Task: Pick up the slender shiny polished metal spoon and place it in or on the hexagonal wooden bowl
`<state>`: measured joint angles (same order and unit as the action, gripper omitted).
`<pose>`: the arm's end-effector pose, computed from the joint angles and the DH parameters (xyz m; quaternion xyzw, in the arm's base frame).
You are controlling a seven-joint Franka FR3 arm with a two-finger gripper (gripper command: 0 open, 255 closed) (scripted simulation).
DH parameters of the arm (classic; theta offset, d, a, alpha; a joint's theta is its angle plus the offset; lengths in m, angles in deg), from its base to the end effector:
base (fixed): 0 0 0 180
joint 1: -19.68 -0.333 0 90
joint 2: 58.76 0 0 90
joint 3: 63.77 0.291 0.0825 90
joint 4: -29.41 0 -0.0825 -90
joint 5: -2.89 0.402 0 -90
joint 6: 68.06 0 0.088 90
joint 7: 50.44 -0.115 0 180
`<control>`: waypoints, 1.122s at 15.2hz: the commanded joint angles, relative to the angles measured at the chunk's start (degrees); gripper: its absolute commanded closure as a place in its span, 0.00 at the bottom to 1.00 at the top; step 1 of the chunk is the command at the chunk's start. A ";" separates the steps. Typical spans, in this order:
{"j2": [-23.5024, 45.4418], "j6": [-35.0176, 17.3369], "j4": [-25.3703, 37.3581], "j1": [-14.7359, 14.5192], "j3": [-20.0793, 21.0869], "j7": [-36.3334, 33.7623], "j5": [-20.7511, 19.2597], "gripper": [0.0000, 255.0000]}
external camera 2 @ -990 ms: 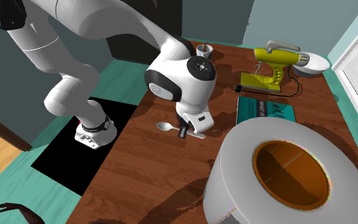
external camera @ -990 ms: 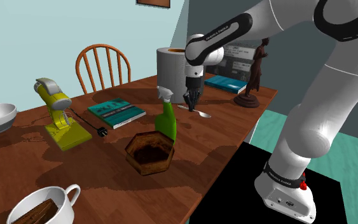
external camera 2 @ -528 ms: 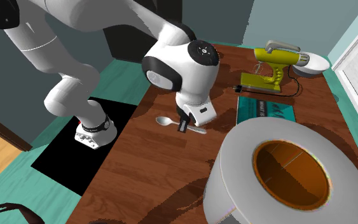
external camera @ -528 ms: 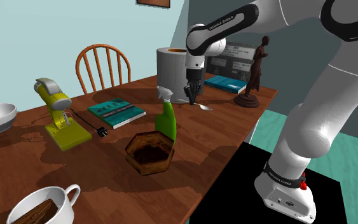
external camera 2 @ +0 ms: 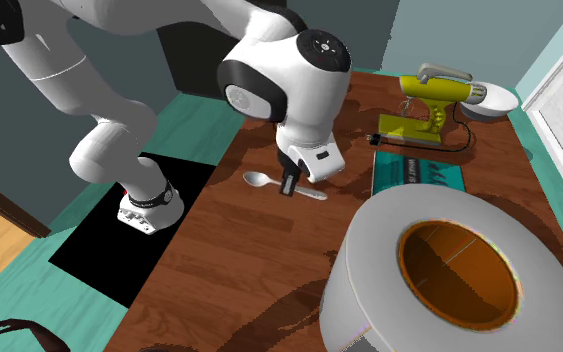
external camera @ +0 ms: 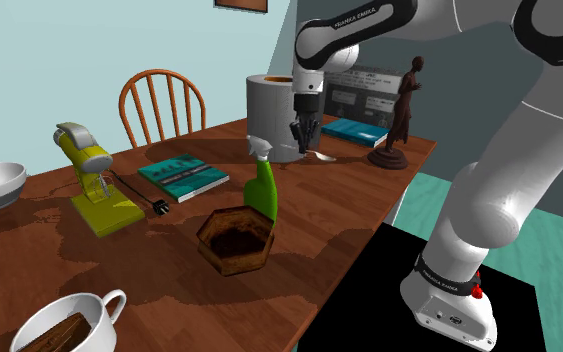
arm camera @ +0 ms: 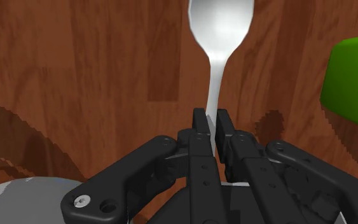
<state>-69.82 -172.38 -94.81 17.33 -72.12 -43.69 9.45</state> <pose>0.4951 -0.0430 0.4248 -0.9946 0.0095 0.0702 0.0762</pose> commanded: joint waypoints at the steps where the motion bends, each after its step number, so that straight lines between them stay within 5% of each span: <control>1: -0.42 1.60 1.17 0.01 0.01 -0.22 -0.10 1.00; 7: -1.12 5.86 4.78 0.01 0.05 -0.80 -0.27 1.00; 17: -3.96 3.79 1.89 -6.09 8.81 -14.26 3.67 1.00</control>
<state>-73.45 -168.04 -92.28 11.84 -64.18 -56.60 12.70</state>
